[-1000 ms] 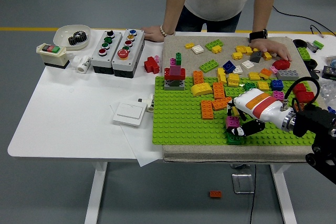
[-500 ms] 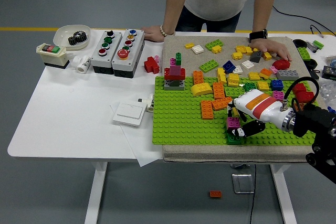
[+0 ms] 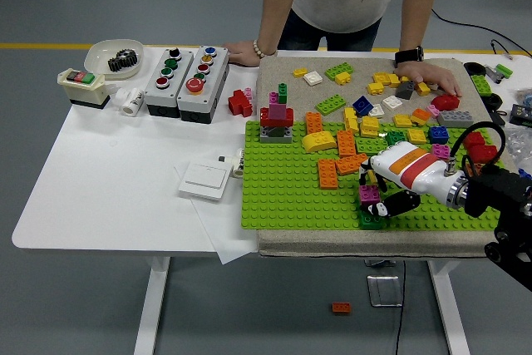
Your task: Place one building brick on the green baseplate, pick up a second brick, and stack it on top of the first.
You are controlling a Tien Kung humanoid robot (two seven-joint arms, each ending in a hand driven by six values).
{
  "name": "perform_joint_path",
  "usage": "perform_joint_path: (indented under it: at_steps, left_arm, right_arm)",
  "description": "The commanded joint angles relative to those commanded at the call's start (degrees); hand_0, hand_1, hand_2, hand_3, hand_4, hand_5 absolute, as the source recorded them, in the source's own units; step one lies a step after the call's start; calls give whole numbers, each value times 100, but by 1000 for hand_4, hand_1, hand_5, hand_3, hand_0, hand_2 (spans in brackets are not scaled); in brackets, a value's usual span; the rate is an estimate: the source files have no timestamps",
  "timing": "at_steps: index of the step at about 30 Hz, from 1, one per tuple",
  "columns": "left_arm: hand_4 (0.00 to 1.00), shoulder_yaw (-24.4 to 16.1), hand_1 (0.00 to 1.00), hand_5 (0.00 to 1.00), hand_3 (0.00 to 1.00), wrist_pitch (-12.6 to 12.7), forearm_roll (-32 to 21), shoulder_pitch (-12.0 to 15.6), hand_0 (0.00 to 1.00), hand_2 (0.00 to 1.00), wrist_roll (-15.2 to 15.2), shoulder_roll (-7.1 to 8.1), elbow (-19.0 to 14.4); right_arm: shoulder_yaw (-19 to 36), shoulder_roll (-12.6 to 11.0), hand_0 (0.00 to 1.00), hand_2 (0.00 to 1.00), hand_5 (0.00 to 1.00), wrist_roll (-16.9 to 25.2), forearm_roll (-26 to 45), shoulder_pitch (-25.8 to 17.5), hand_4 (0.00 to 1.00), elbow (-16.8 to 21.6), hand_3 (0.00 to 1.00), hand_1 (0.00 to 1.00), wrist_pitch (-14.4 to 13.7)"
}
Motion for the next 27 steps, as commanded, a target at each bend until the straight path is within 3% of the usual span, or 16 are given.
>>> perform_joint_path:
  at_steps: [1,6,7,12,13,18,19,27]
  left_arm:
    - [728,-3,818,682,625,-1,6,1,835,818,1,0,0]
    - [728,-30,818,682,625,-20,52,5,835,818,17,1,-1]
    - [728,-32,819,682,626,-21,57,5,835,816,18,1,-2]
    - [728,-48,819,682,626,-24,87,11,835,816,26,1,-5]
    - [727,-50,818,682,625,-25,90,11,835,818,27,1,-6]
    - [727,-61,818,682,625,-33,117,14,835,818,34,3,-8]
    - [727,-62,817,682,627,-35,119,14,836,818,34,4,-9]
    - [728,-42,816,682,627,-33,93,6,837,817,23,7,-10]
  right_arm:
    - [0,0,196,331,534,5,6,-2,920,-1,563,200,3]
    - [4,6,196,331,534,25,11,-11,920,4,563,200,8]
    - [8,7,198,328,585,25,9,-13,984,4,588,200,8]
    - [65,0,198,328,585,22,-10,-36,984,31,588,200,-14]
    - [70,0,199,336,644,22,-11,-38,998,32,655,211,-16]
    - [124,0,199,336,644,12,-29,-53,998,20,655,211,-70]
    - [143,-4,203,345,674,4,-41,-61,998,21,710,218,-76]
    - [409,-54,214,364,687,-104,-140,-155,998,185,749,224,-168]
